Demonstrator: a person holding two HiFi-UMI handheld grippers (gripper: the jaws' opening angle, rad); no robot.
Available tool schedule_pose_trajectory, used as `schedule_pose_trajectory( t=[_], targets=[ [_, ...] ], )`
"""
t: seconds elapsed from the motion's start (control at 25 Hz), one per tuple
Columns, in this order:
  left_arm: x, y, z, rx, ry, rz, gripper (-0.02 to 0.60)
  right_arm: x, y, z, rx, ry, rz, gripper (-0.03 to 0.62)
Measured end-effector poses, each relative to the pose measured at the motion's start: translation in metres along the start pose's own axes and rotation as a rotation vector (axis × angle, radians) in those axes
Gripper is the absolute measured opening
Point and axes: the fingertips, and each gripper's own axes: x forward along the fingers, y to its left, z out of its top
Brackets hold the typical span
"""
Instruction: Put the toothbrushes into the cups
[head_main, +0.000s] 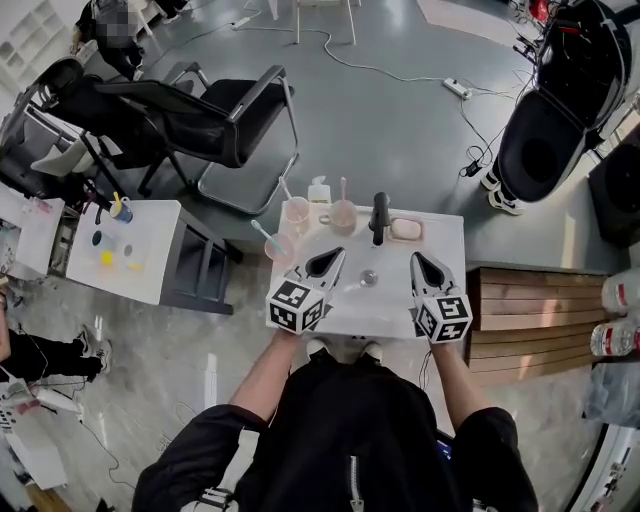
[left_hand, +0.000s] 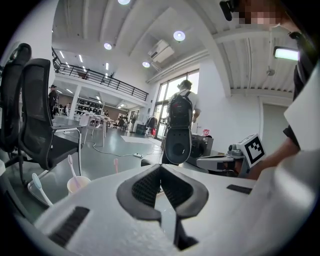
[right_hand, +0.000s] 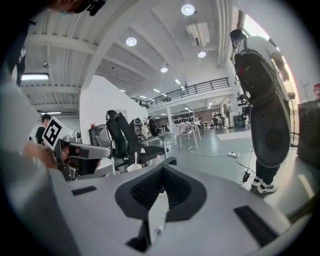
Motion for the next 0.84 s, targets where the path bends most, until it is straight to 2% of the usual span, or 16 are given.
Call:
schedule_pose_trajectory(
  t=[0.84],
  targets=[
    [-0.013, 0.025, -0.004, -0.020, 0.007, 0.040, 0.000, 0.020, 0.019, 0.003, -0.014, 0.003, 0.050, 0.003]
  ],
)
